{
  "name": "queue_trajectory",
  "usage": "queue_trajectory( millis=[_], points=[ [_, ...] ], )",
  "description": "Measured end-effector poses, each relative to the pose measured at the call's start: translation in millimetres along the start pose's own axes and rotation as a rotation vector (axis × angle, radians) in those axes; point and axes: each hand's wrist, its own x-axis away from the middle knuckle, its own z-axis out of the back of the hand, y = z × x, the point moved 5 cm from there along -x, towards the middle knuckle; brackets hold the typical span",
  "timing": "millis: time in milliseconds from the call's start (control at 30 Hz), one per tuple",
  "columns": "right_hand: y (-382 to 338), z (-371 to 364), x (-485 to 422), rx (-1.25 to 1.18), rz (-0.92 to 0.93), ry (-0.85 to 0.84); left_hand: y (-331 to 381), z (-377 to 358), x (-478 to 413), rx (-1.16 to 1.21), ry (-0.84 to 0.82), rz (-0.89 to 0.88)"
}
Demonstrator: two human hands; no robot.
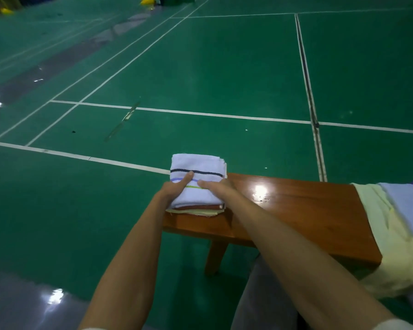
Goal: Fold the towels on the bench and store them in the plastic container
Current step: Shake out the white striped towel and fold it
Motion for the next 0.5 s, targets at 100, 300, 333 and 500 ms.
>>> queue_trajectory(
  millis=[100,300,333,500],
  points=[
    [-4,0,4,-0.086,-0.014,-0.052,-1,1,2,0.015,-0.016,0.024],
    [-1,-5,-11,-0.296,-0.042,-0.188,5,-5,5,-0.030,0.084,0.001],
    [-2,-6,-12,-0.320,-0.026,-0.213,9,-5,4,-0.067,0.089,-0.015],
    [-6,-1,-8,-0.327,-0.043,-0.431,20,1,-4,-0.235,-0.108,0.050]
  ],
)
